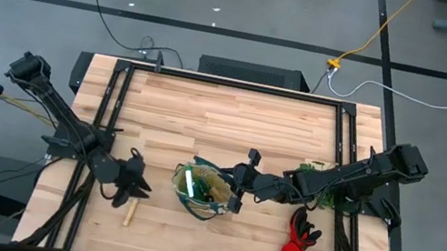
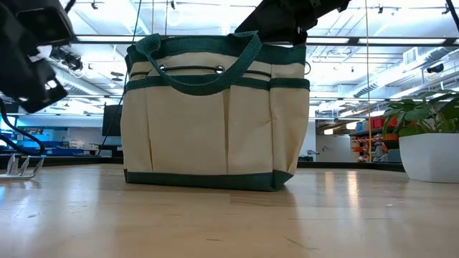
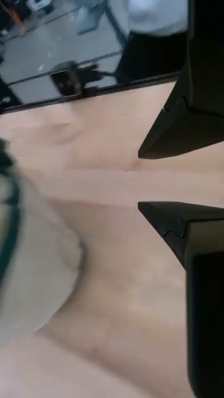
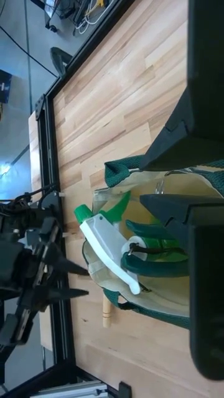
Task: Pick & Place Garden tools in Gardening bag
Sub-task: Put the brown hand rake into the gardening bag
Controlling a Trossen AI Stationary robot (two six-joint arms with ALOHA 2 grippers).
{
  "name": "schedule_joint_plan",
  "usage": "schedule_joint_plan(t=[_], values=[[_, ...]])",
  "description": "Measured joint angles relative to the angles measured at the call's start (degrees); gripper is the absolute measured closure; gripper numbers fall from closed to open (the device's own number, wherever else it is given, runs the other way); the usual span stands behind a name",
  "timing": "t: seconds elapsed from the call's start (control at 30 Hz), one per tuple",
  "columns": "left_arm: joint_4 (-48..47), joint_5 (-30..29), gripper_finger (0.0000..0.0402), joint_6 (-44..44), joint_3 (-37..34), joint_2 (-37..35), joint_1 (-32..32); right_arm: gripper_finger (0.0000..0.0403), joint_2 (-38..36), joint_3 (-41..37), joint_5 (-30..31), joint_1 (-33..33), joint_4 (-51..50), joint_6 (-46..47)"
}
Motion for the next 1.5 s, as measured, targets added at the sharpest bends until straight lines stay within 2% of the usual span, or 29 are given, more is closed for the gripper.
schedule_joint_plan(t=[0.13, 0.3, 0.57, 0.73, 0.9, 1.07, 1.27, 1.5], values=[[-0.66, 3.40, 0.0275, -1.68, 1.32, 0.00, -0.02, 0.0332, 0.00, 0.00, -0.01, 0.00, 0.02, -0.02], [-7.37, 6.18, 0.0275, -3.21, 2.08, 0.02, 0.45, 0.0332, 0.00, 0.00, -0.02, 0.00, 0.02, -0.02], [-9.24, 7.53, 0.0275, -3.68, 2.14, -0.02, 4.52, 0.0332, 0.00, 0.00, 0.00, 0.00, 0.04, -0.02], [-9.45, 11.00, 0.0275, -3.39, 2.14, -0.49, 7.87, 0.0332, 0.00, 0.00, -0.02, 0.00, 0.10, -0.02], [-9.39, 10.99, 0.0275, 0.08, 2.18, -2.32, 7.96, 0.0332, 0.00, 0.00, -0.02, 0.00, 0.07, -0.02], [-6.74, 7.24, 0.0275, 12.17, 2.16, -4.84, 5.71, 0.0332, 0.01, 0.00, -0.02, 0.01, -0.14, -0.02], [-5.91, -1.68, 0.0275, 25.07, 2.16, -9.86, 4.20, 0.0332, 0.01, 0.00, -0.02, 0.00, 0.09, -0.02], [-8.91, -6.08, 0.0275, 28.37, 2.16, -14.84, 2.64, 0.0332, 0.02, 0.00, -0.02, 0.02, 0.26, -0.02]])
